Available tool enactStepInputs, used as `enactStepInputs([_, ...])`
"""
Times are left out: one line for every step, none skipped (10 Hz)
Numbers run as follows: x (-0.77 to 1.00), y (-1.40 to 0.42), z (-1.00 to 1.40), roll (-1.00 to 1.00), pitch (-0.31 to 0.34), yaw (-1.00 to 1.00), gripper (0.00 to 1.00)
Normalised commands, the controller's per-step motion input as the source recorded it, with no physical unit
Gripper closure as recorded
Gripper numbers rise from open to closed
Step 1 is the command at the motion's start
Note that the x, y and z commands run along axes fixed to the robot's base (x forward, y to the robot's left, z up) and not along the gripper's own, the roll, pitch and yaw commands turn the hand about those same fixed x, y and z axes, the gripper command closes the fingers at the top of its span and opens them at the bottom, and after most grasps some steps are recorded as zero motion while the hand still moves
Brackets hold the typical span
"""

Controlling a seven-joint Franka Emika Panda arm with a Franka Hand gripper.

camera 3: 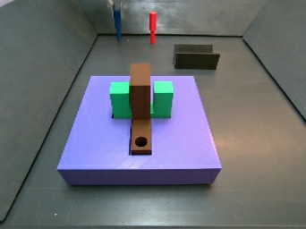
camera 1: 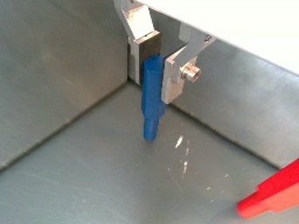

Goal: Pick up the blue object. Move up. Move to above the board. Insert the blue object.
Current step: Move up, then move to above the board.

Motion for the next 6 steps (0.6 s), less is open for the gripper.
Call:
enactStepInputs([-0.1, -0.02, 0.66, 0.02, 0.007, 0.03, 1.0])
enactStepInputs([-0.07, -0.01, 0.35, 0.07, -0.008, 0.02, 1.0])
enactStepInputs([0.0, 0.0, 1.4, 0.0, 0.0, 0.0, 1.0])
enactStepInputs([-0.01, 0.0, 1.4, -0.04, 0.028, 0.0, 1.0])
enactStepInputs([-0.05, -0.01, 1.4, 0.0, 0.033, 0.0, 1.0])
enactStepInputs([-0.03, -0.01, 1.4, 0.02, 0.018, 0.0, 1.0])
